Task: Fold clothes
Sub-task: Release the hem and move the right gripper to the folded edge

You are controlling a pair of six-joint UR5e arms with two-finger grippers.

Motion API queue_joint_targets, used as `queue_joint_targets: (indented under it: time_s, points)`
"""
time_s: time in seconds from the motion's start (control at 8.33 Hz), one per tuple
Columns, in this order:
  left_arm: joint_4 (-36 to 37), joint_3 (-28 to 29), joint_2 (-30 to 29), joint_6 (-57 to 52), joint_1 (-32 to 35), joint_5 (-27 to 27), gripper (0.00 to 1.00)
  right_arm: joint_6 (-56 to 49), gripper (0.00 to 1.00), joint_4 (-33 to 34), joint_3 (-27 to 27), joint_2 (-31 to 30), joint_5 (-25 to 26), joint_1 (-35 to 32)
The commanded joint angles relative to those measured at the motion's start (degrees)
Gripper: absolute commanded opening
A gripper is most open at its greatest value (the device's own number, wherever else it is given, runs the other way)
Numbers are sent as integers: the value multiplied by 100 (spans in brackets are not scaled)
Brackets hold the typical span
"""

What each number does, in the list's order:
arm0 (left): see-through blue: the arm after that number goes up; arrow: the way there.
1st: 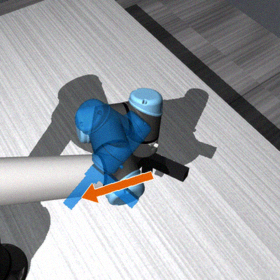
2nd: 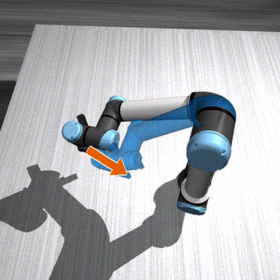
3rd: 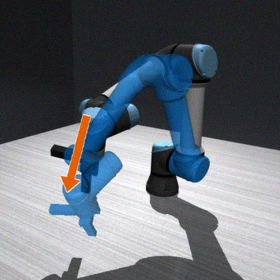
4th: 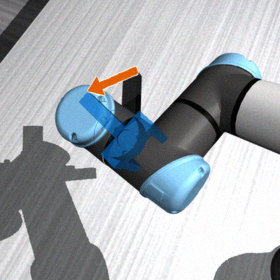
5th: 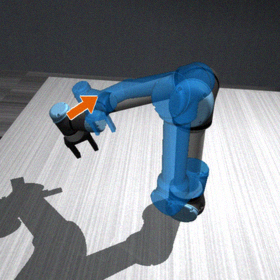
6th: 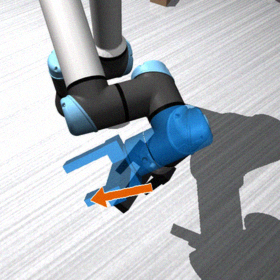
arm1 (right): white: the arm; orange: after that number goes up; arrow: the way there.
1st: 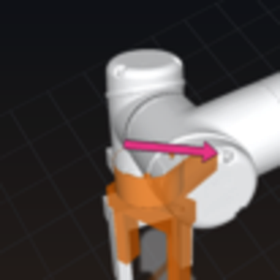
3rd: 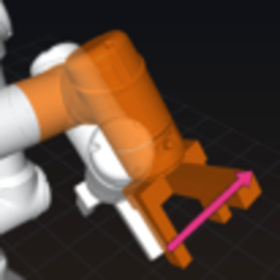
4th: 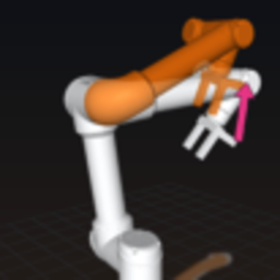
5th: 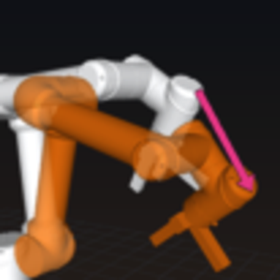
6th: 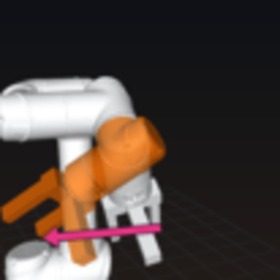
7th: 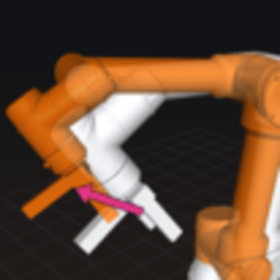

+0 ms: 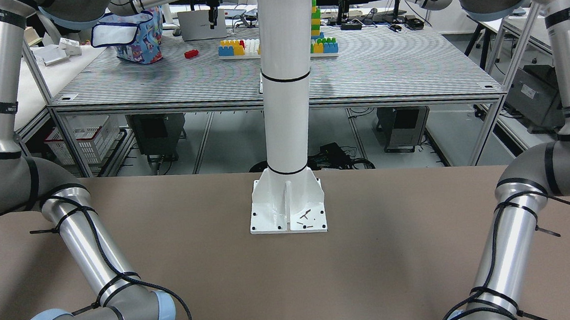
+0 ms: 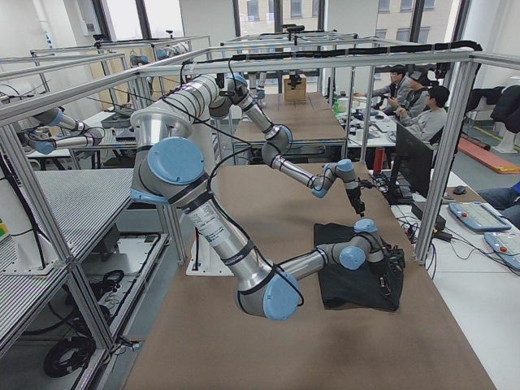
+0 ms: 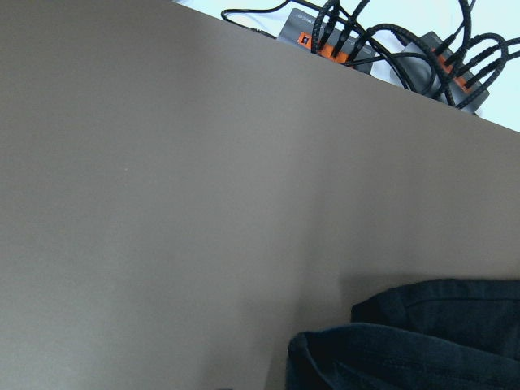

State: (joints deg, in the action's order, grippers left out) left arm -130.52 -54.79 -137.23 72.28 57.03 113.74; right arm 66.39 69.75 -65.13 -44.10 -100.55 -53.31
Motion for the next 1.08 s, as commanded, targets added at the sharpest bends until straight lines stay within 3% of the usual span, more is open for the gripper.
queue_joint_targets:
  time_s: [0.0, 0.36, 0.6, 0.96]
  points:
    - [-53, -41, 21, 22, -34, -1, 68, 488, 56, -6, -358, -97, -17, 5]
    - [-53, -58, 12, 93, -43, -1, 72, 1059, 62, -49, -2157, -1570, -175, 556]
    - [-53, -67, 3, 93, -34, 8, 72, 1269, 74, -268, -2494, -2039, -167, 813]
    - [-62, -120, -14, 119, -43, -1, 72, 1920, 77, -1191, -2496, -2524, -88, 1217]
